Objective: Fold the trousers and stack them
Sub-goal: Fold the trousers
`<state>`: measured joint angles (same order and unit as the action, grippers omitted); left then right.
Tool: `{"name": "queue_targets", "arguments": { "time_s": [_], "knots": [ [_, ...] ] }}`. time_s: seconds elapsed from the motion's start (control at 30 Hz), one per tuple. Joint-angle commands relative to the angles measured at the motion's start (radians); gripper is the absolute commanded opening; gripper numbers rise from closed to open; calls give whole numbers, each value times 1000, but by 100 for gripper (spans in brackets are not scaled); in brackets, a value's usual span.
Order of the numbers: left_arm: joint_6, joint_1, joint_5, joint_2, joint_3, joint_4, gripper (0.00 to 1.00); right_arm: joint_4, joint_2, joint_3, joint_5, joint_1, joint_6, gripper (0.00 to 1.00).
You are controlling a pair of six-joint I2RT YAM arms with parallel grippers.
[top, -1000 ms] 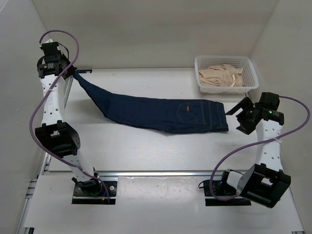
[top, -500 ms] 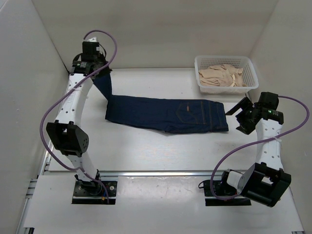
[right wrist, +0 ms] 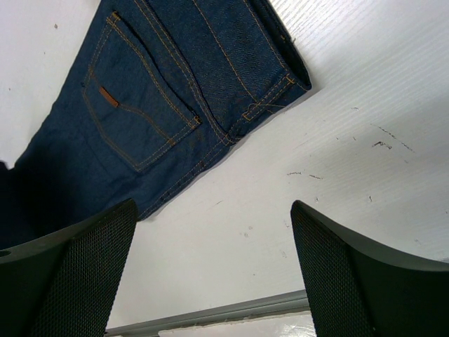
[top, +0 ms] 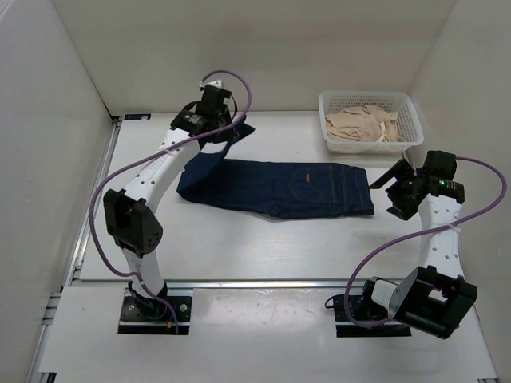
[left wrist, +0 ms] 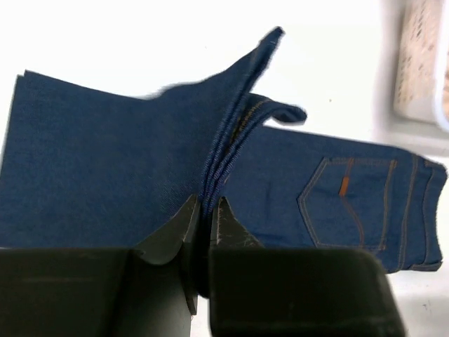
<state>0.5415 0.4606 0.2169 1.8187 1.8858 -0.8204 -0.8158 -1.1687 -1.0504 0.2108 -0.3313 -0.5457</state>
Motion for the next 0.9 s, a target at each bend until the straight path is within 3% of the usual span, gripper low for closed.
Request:
{"name": "queue_targets", "arguments": {
  "time_s": [0.0,0.23,0.47,0.7,0.73,0.77,0.8,0.87],
  "knots": [
    [49,20,39,42,10,15,10,-11,0,-20,-4,5,12,94],
    [71,64,39,65,-40,15,10,-11,0,-20,-13,5,12,94],
    [90,75,61,74,4,15,10,-11,0,-20,-13,5,12,94],
    [118,143,-31,137,41,15,10,-11,9,-20,-13,5,12,94],
    [130,157,-48,161,41,15,19,-11,9,-11,-13,5,12,94],
    [130,173,-75,174,41,15,48,-11,9,-11,-13,5,12,94],
    [111,203,-138,189,50,15,99,-11,9,-11,-13,5,12,94],
    [78,223,-181,215,50,15,100,-11,9,-11,-13,5,12,94]
  ]
}}
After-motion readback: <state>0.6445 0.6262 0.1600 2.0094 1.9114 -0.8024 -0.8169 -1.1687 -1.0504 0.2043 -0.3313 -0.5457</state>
